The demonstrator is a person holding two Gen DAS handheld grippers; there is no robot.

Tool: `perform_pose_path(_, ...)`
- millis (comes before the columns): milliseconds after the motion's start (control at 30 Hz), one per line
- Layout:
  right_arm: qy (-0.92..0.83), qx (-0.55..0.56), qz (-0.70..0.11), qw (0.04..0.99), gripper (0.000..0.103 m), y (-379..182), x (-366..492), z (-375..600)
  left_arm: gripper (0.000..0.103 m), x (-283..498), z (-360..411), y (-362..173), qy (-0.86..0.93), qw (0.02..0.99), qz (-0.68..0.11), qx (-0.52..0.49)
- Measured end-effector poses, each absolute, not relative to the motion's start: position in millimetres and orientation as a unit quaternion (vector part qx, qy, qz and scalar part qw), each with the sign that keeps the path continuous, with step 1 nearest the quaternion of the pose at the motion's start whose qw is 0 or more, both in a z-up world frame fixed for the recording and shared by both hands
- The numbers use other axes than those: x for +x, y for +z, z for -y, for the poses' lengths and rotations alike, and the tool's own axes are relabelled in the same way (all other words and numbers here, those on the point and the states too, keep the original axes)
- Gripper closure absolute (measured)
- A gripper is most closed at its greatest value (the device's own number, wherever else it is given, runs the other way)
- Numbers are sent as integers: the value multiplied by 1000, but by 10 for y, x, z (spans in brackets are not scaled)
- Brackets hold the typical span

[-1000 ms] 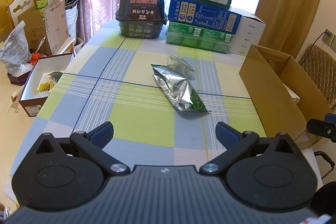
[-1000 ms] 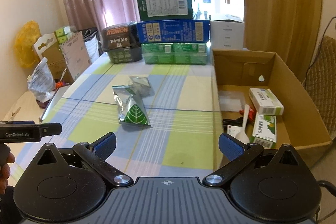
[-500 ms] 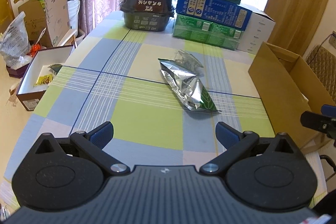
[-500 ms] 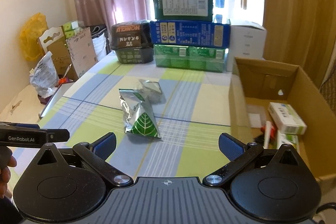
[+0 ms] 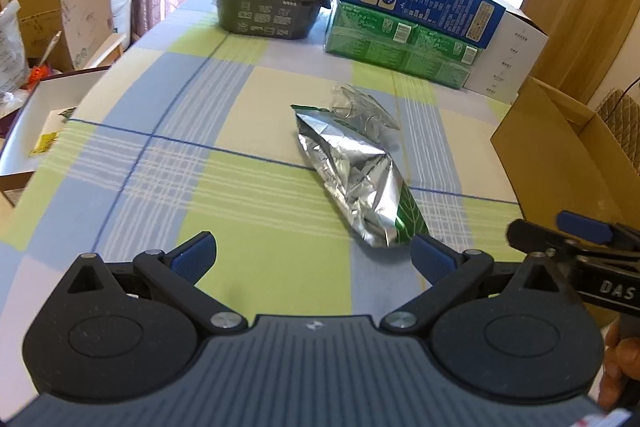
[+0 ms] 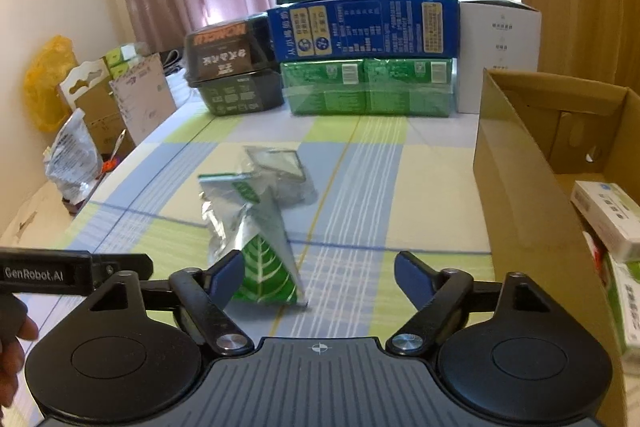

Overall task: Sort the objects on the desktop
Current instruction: 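Move both tools back over the foil packet and plastic container, then grasp the silver foil tea packet with the left tool while the right tool grasps the clear plastic container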

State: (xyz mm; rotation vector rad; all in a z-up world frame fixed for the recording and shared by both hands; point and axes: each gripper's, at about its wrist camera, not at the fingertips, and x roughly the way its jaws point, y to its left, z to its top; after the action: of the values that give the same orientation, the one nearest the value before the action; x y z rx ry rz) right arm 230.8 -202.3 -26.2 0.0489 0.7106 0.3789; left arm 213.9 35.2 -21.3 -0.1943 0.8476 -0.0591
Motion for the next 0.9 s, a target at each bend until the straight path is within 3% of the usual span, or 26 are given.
perform_pose_path(300,166,29,-344,924,28,-348,2765,2073,1,2666,-221,-467,-53,904,-409,-111)
perform_pose_path(433,163,26,-343,925,34,-386,2900,2066,2,2864,-148,-590,-65,900,-417,-114)
perform_pose_path(700,158,27,-350,923,34,-471,3030,2069,2,3234,-38,-758,-79,895,-426,-110)
perform_pose_path(900,152,25,-352,923,34,-502,3028,2071,11,3417,46,-872,-84,889,-439,-102)
